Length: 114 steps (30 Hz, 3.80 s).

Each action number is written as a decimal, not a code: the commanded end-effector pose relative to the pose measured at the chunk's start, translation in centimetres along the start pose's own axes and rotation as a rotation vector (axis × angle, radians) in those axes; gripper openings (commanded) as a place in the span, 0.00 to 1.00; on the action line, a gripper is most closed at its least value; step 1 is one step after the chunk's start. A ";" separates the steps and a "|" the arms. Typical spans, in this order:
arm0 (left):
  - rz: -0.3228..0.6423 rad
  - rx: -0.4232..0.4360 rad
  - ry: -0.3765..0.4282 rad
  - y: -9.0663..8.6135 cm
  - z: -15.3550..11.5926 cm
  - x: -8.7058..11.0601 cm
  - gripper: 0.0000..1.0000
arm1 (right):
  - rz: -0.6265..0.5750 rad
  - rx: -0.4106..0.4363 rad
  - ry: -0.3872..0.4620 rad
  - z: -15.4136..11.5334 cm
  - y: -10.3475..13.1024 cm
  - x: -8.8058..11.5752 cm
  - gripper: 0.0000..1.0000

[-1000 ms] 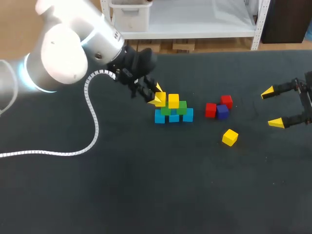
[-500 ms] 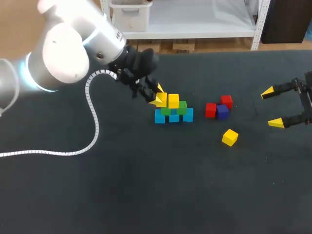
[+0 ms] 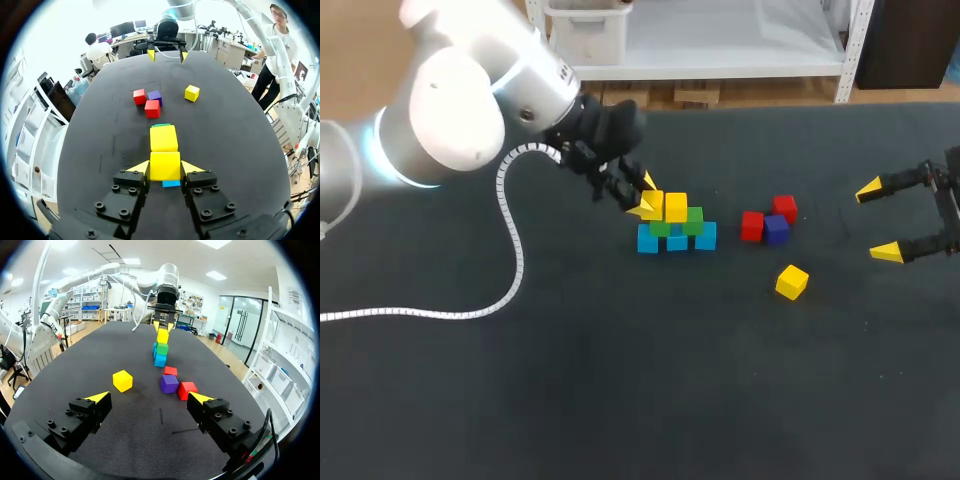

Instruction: Place the blue cubes, place green cubes on the blue cubes, place the yellow cubes on the green cubes, then place the red cubes on the yellow cubes, and place purple cube on the red cubes.

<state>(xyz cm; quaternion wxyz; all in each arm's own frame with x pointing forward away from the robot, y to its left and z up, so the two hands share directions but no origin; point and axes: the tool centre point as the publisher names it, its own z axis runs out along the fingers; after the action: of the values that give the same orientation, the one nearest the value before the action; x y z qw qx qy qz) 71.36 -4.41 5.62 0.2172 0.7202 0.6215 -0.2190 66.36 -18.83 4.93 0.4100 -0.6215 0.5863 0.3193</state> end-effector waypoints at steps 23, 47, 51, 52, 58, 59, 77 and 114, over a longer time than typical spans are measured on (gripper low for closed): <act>0.002 0.007 -0.001 0.5 0.5 -0.1 0.00 | 0.000 0.001 0.000 0.0 0.0 0.0 1.00; -0.011 0.007 -0.004 0.4 0.5 -0.1 1.00 | 0.000 0.001 0.000 0.0 0.0 0.0 1.00; -0.047 -0.039 -0.019 0.1 -0.6 0.3 1.00 | 0.000 0.001 0.000 0.0 0.0 0.0 1.00; -0.061 -0.058 -0.024 -0.1 -1.0 0.6 1.00 | 0.000 0.001 0.000 0.0 0.0 0.0 1.00; -0.095 -0.112 -0.010 -1.6 -4.3 1.8 1.00 | 0.000 0.001 0.000 0.0 0.0 0.0 1.00; -0.105 -0.116 -0.014 -1.9 -4.8 2.2 1.00 | 0.000 0.001 0.000 0.0 0.0 0.0 1.00; -0.101 -0.195 -0.074 -3.3 -9.9 7.1 1.00 | 0.000 0.001 0.000 0.0 0.0 0.0 1.00; -0.048 -0.096 -0.037 -3.0 -10.7 7.4 1.00 | -0.972 -1.188 0.265 3.5 4.9 -2.4 1.00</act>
<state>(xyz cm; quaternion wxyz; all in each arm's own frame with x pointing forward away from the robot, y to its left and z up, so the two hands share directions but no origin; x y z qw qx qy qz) 69.69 8.19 9.84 0.2580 0.6892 0.6448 -0.2065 60.79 -15.22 5.72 0.2604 -0.8508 0.3226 0.3228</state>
